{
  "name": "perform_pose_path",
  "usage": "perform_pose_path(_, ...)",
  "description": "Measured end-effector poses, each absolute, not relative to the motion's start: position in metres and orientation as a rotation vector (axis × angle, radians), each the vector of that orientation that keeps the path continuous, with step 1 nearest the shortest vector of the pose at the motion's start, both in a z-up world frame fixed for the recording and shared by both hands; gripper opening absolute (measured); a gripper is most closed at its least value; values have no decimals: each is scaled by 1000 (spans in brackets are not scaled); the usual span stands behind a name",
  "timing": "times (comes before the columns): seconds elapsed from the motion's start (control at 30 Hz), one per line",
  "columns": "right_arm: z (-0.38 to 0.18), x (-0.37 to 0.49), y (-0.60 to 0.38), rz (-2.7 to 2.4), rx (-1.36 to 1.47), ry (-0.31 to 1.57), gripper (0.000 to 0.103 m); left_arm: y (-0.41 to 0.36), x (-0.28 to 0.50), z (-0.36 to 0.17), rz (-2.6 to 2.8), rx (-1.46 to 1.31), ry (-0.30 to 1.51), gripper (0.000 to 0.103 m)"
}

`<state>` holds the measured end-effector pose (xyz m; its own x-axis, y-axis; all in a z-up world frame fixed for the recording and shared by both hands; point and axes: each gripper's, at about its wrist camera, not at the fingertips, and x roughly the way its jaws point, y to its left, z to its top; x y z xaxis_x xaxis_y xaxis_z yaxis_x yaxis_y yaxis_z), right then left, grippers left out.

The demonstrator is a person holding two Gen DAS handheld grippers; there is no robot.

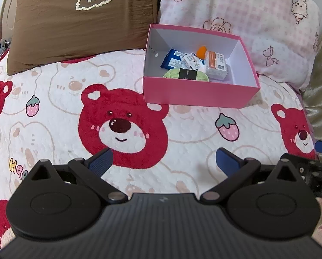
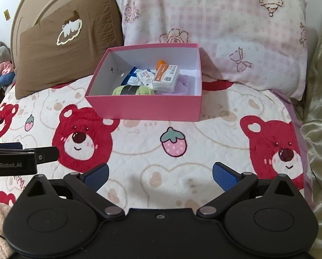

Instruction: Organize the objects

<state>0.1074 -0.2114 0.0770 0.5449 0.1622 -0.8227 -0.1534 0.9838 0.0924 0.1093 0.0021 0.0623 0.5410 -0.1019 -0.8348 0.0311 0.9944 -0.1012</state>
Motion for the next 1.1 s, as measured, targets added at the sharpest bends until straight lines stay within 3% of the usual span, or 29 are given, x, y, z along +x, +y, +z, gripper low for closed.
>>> perform_pose_path(1.1,84,100,-206,145,-28,965,103,2,106,57,-30,-34,1085,103)
